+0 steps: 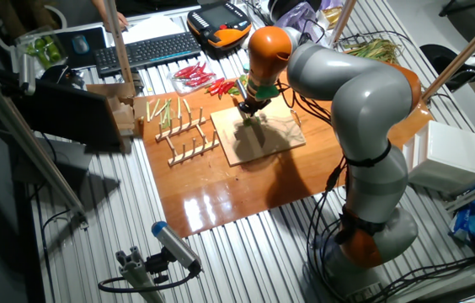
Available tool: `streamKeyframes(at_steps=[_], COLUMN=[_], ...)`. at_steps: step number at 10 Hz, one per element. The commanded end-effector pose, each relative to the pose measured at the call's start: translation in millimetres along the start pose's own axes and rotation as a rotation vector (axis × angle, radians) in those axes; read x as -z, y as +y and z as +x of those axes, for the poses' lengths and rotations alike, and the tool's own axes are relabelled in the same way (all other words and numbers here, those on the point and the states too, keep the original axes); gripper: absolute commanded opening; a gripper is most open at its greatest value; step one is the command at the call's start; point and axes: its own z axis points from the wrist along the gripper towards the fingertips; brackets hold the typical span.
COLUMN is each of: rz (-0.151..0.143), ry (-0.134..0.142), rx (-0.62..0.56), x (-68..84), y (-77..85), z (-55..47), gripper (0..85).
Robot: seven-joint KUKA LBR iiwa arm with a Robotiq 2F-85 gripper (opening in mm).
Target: Chop the chili peppers
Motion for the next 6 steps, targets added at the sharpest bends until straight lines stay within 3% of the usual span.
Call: streamKeyframes(at_steps=[1,6], rz=[0.0,-0.008], ry=[-0.001,-0.017], rx=[0.0,0.001], x=[-2.4,-12.4], y=[1.2,5.2], z=[0.2,-0.7], gripper=[0.0,0.0])
